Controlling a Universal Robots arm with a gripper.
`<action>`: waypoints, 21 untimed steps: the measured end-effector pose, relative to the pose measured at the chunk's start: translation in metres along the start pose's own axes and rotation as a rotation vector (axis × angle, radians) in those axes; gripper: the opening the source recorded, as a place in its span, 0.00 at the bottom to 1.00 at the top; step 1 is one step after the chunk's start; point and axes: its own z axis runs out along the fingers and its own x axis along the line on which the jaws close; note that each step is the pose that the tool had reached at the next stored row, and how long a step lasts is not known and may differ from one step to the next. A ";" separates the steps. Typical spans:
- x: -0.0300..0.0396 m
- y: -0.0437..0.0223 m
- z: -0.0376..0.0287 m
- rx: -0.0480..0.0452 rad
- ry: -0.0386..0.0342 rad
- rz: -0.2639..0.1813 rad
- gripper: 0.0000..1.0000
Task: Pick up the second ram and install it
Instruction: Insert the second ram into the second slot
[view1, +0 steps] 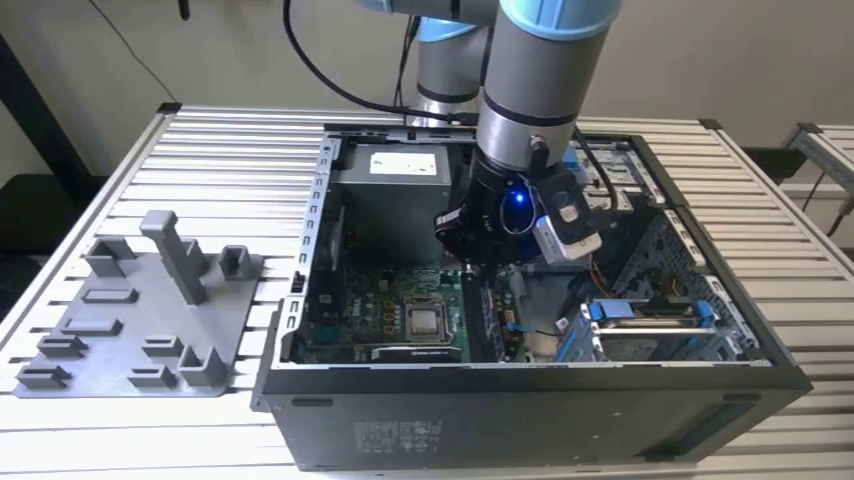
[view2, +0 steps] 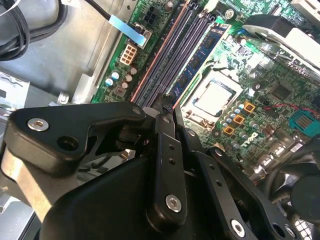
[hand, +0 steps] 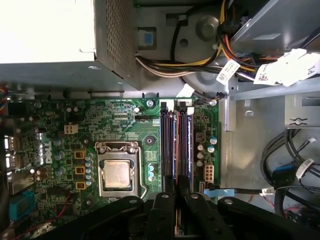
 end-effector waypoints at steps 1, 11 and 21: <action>0.0001 0.0000 0.0002 0.0000 0.0000 0.000 0.14; 0.0012 -0.0001 0.0016 0.0000 0.0000 0.000 0.14; 0.0027 0.0001 0.0118 0.0001 0.0001 0.000 0.14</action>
